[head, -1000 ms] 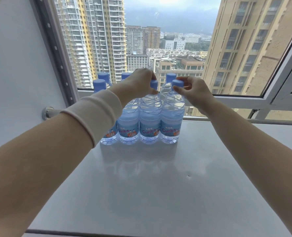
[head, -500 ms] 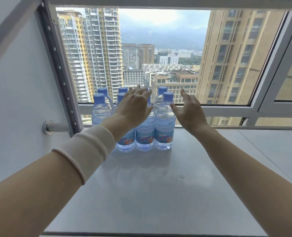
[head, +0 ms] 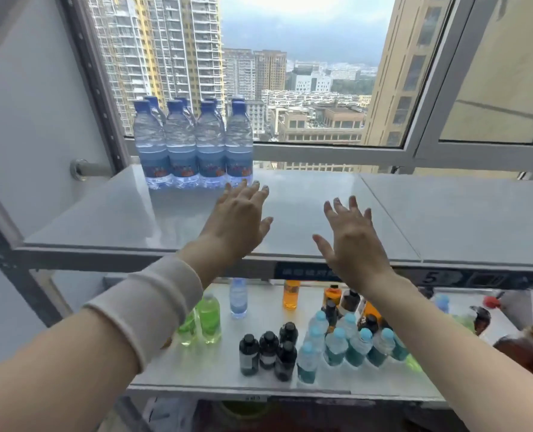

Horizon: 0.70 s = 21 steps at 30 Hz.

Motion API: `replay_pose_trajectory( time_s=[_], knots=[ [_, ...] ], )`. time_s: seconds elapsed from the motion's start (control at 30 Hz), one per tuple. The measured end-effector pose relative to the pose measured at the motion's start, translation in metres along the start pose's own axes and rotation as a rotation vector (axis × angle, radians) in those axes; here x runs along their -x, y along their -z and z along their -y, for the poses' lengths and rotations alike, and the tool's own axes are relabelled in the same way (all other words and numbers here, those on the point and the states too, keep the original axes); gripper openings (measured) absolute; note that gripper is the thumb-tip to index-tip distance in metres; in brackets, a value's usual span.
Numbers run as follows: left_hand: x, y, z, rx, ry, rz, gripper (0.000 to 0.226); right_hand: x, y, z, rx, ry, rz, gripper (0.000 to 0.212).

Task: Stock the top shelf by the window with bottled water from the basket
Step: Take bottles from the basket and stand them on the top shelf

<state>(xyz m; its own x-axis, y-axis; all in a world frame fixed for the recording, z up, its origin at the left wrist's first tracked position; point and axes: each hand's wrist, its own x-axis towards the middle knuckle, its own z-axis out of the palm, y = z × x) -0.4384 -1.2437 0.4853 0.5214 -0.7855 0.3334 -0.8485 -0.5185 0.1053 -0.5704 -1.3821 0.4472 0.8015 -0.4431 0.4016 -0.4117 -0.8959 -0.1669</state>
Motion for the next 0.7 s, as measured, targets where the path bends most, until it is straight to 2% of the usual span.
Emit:
replay_pose_trajectory(
  time_s=[0.23,0.37,0.53,0.7],
  knots=[
    [0.079,-0.026,-0.063,0.046,-0.063,0.098,0.057,0.114,-0.001,-0.027,0.020,-0.070,0.036,0.061],
    [0.132,-0.050,-0.078,0.075,-0.083,0.174,0.056,0.180,-0.016,-0.024,0.051,-0.127,0.111,0.060],
    [0.206,-0.088,-0.075,0.079,-0.049,0.302,0.055,0.259,-0.052,-0.010,0.072,-0.170,0.321,0.064],
    [0.259,-0.133,-0.075,0.074,-0.002,0.451,0.057,0.319,-0.091,-0.009,0.092,-0.155,0.438,0.064]
  ],
)
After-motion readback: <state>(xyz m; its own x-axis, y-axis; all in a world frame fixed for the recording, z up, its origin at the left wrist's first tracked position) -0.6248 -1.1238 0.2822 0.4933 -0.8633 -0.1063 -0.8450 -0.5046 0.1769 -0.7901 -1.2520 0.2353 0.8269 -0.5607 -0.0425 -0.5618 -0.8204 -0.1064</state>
